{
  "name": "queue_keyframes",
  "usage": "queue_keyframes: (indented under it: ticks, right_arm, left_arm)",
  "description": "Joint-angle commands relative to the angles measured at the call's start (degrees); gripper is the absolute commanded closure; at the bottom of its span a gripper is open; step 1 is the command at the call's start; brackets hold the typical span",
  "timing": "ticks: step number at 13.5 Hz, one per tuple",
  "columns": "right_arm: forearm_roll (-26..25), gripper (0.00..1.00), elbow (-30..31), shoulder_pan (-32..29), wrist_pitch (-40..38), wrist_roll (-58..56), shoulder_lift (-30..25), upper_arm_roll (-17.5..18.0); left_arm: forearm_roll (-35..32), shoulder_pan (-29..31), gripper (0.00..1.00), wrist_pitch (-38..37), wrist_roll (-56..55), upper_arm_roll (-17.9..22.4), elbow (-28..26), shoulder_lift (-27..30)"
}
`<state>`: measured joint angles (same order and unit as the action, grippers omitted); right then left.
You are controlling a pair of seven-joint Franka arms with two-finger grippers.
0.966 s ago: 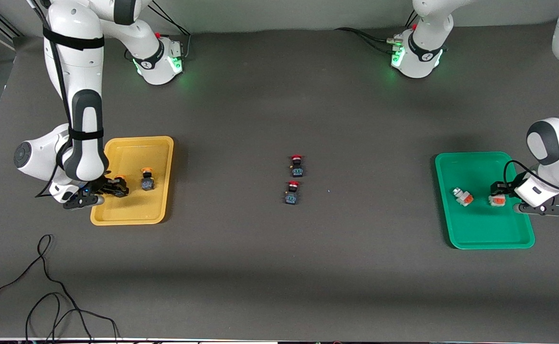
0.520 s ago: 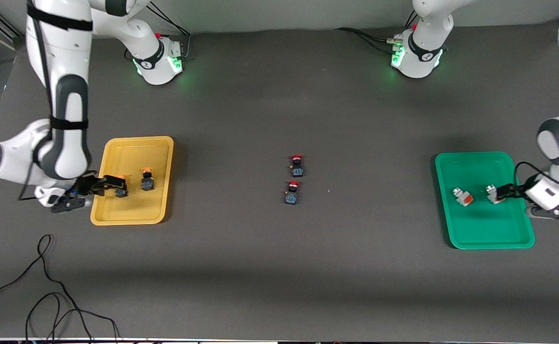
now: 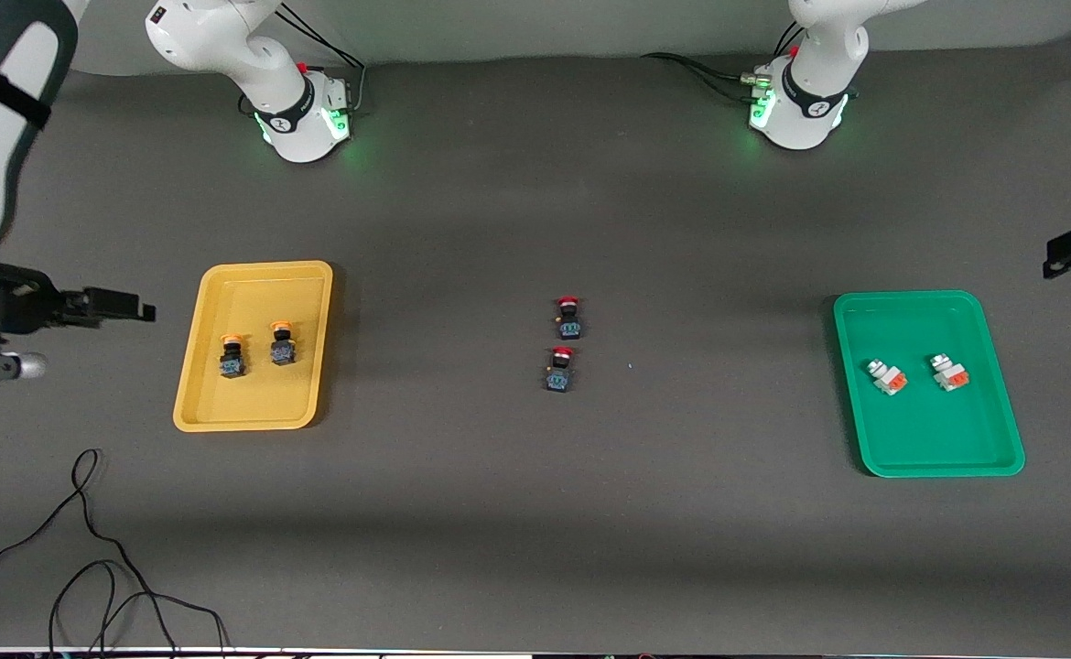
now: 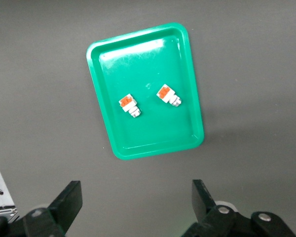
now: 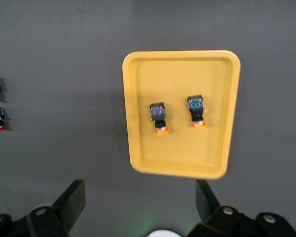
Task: Place green and yellow buttons in trays
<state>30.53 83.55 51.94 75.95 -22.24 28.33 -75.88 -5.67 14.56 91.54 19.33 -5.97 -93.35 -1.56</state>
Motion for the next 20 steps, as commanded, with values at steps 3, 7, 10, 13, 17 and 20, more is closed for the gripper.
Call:
queue_keyframes:
  ticks: [3,7,10,13,17,20]
  right_arm:
    - [-7.8,0.01,-15.3,-0.3,-10.3,3.3,0.7,-0.8]
    - [-6.9,0.0,-15.0,-0.2,-10.2,4.2,0.7,0.4]
    - [-3.8,0.0,-15.2,-0.2,-10.0,7.3,0.8,0.9]
    - [-3.5,0.0,-15.1,-0.1,-10.0,7.5,0.8,1.0]
    - [-4.2,0.0,-15.8,-4.7,-9.9,11.0,-0.5,8.6]
    - [-9.3,0.0,-17.2,-13.6,-9.7,13.9,-4.8,21.5]
  left_arm:
    - [0.0,-5.8,0.01,-1.5,-3.0,-0.7,1.3,1.7]
    - [0.1,-14.9,0.01,-0.7,-10.5,1.6,1.7,1.5]
    - [4.5,-17.7,0.01,-0.8,-17.1,4.6,1.3,1.5]
    - [6.2,-17.2,0.01,-1.2,-20.7,5.5,1.3,1.2]
    - [5.2,-17.5,0.01,-1.8,-25.1,5.4,1.3,1.6]
    - [5.2,-17.2,0.01,-1.9,-24.2,5.3,1.4,1.7]
